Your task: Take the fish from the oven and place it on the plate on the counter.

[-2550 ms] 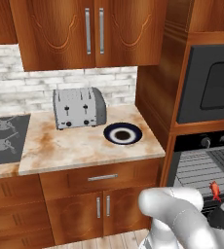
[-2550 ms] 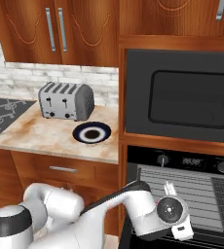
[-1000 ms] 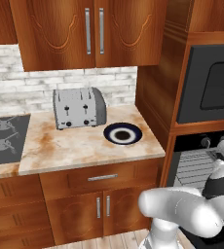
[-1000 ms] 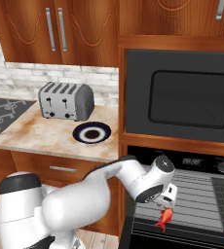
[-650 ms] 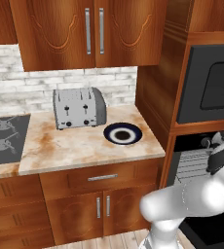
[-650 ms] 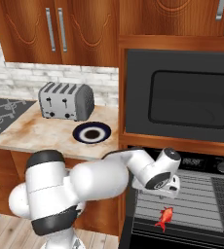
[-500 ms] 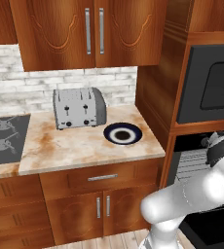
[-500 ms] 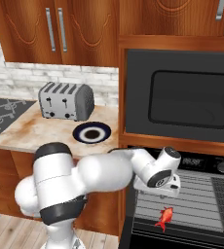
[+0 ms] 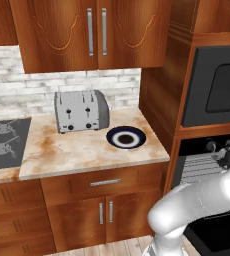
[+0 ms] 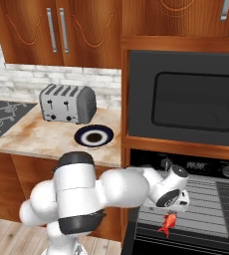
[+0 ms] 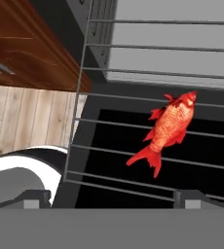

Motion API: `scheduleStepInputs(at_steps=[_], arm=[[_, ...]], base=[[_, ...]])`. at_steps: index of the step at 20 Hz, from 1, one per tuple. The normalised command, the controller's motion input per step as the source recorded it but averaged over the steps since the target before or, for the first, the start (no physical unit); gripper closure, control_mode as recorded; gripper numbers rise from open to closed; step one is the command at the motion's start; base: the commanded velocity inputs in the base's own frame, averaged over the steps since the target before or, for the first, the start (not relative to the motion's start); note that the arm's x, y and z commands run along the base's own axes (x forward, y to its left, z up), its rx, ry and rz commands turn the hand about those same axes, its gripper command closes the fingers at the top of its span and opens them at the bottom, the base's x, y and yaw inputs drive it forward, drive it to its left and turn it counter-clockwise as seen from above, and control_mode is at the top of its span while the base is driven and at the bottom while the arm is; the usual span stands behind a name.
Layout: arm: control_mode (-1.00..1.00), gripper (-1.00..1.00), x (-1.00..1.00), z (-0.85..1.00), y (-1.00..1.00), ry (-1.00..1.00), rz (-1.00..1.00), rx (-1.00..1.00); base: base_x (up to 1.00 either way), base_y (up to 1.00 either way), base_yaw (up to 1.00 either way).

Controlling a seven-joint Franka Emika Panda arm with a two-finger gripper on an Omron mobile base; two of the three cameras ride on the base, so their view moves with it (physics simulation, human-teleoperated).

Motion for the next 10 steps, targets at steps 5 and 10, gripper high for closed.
scheduleStepInputs(at_steps=[5, 10], arm=[[-1.0, -1.0, 0.01, -0.25, -0.25, -0.08, 0.0, -0.04], [-1.0, -1.0, 0.18, -0.02, -0.01, 0.0, 0.0, -0.08]], base=[[0.0, 0.0, 0.0], [0.0, 0.0, 0.0]])
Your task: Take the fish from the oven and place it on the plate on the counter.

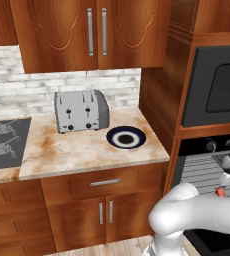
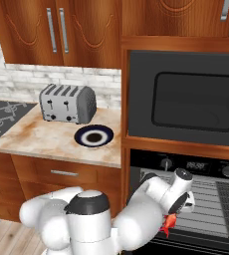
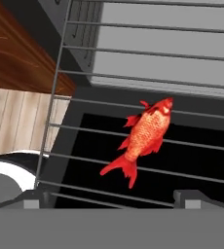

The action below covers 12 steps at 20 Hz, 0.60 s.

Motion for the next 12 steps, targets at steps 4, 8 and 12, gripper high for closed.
scheduleStepInputs(at_steps=[4, 8, 12], arm=[[-1.0, -1.0, 0.14, -0.27, 0.0, 0.0, -0.03, -0.07], [-1.0, -1.0, 0.18, -0.37, 0.0, 0.0, -0.04, -0.03], [-1.0, -1.0, 0.26, -0.07, -0.15, 0.02, -0.01, -0.02]], base=[[0.0, 0.0, 0.0], [0.0, 0.0, 0.0], [0.0, 0.0, 0.0]])
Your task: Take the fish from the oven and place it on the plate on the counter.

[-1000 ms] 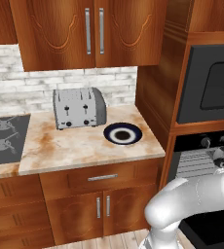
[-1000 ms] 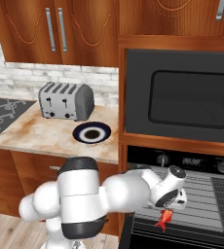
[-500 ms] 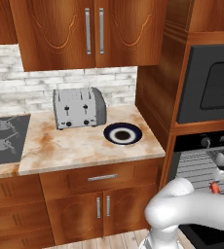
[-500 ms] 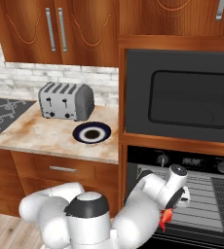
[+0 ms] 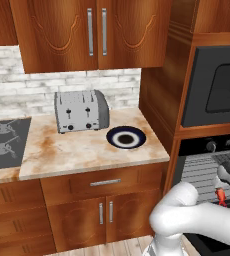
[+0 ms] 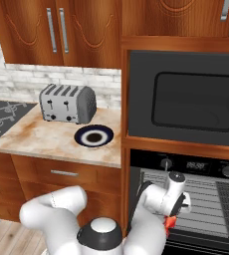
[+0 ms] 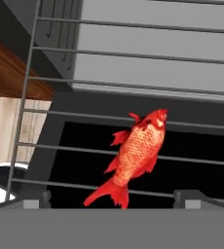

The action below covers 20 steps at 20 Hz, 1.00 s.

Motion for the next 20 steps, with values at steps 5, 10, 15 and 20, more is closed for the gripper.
scheduleStepInputs(at_steps=[5, 10, 15, 20], arm=[[-1.0, -1.0, 0.39, -0.19, -0.34, 0.05, 0.0, 0.0], [-1.0, -1.0, 0.14, -0.19, -0.18, 0.02, 0.0, 0.0], [-1.0, -1.0, 0.01, -0.3, 0.0, 0.02, 0.0, 0.0], [-1.0, -1.0, 0.0, -0.51, 0.0, 0.04, 0.0, 0.0]], base=[[0.0, 0.0, 0.0], [0.0, 0.0, 0.0], [0.0, 0.0, 0.0], [0.0, 0.0, 0.0]])
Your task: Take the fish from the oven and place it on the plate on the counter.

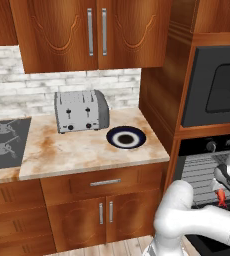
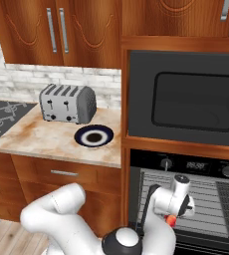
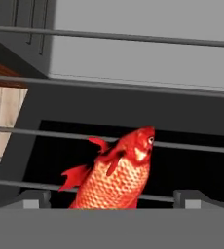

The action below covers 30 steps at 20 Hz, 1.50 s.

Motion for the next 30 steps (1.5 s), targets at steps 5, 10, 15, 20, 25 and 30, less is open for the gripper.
scheduleStepInputs(at_steps=[5, 10, 15, 20, 25, 30], arm=[[-1.0, -1.0, 0.0, -0.34, 0.0, 0.0, 0.0, 0.0], [-1.0, -1.0, 0.0, -0.35, 0.0, 0.0, 0.0, 0.0], [-1.0, -1.0, 0.0, -0.31, 0.0, 0.01, 0.0, 0.0], [-1.0, -1.0, 0.0, -0.19, 0.0, 0.0, 0.0, 0.0], [-1.0, 1.0, 0.0, -0.08, 0.0, 0.02, 0.0, 0.0], [-1.0, 1.0, 0.0, 0.0, 0.0, 0.01, 0.0, 0.0]], base=[[0.0, 0.0, 0.0], [0.0, 0.0, 0.0], [0.0, 0.0, 0.0], [0.0, 0.0, 0.0], [0.0, 0.0, 0.0], [0.0, 0.0, 0.0]])
